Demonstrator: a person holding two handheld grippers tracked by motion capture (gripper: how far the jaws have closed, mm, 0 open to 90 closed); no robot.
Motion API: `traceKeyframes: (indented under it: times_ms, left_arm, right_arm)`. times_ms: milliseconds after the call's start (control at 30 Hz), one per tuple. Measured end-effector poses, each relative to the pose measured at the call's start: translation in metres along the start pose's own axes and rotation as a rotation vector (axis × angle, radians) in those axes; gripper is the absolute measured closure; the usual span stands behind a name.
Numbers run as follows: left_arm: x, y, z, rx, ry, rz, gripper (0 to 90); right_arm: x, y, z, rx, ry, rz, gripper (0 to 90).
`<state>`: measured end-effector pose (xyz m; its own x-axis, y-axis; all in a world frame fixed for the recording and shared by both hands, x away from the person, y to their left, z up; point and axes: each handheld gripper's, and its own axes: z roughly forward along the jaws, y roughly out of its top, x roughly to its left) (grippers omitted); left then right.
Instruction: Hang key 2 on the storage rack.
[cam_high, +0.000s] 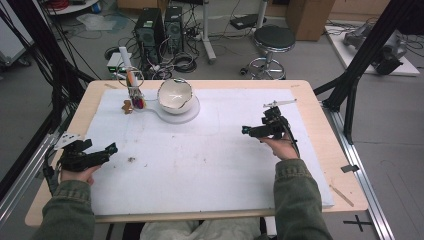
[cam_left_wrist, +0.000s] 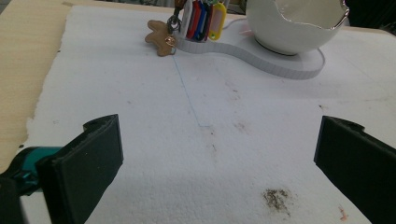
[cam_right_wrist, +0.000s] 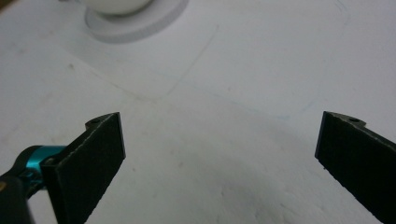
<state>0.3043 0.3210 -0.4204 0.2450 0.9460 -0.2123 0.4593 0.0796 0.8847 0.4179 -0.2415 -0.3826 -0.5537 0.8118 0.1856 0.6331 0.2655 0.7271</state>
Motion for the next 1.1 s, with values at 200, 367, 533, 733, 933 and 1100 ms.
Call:
traceKeyframes:
  times_ms: [200,367,533,733,933,1100]
  left_arm:
    - [0.000,0.000,-0.001,-0.001,0.002,-0.003,1.7]
    - [0.001,0.000,-0.001,0.001,0.004,-0.002,1.7]
    - [0.000,0.000,0.000,0.002,0.006,-0.004,1.7]
    - [0.000,0.000,0.000,0.007,0.013,-0.001,1.6]
    - [0.002,-0.001,0.000,0.019,0.024,-0.004,1.6]
    - [0.001,-0.001,0.002,0.024,0.024,-0.005,1.7]
  right_arm:
    - [0.007,0.000,-0.009,-0.030,-0.028,-0.036,0.7]
    - [0.008,-0.006,-0.016,-0.054,-0.055,-0.021,0.7]
    - [-0.001,-0.023,-0.022,-0.071,-0.099,0.018,0.7]
    - [-0.009,-0.040,-0.026,-0.094,-0.122,0.046,0.7]
    - [-0.010,-0.053,-0.037,-0.171,-0.222,0.042,0.7]
    - [-0.013,-0.070,-0.048,-0.297,-0.249,0.095,0.7]
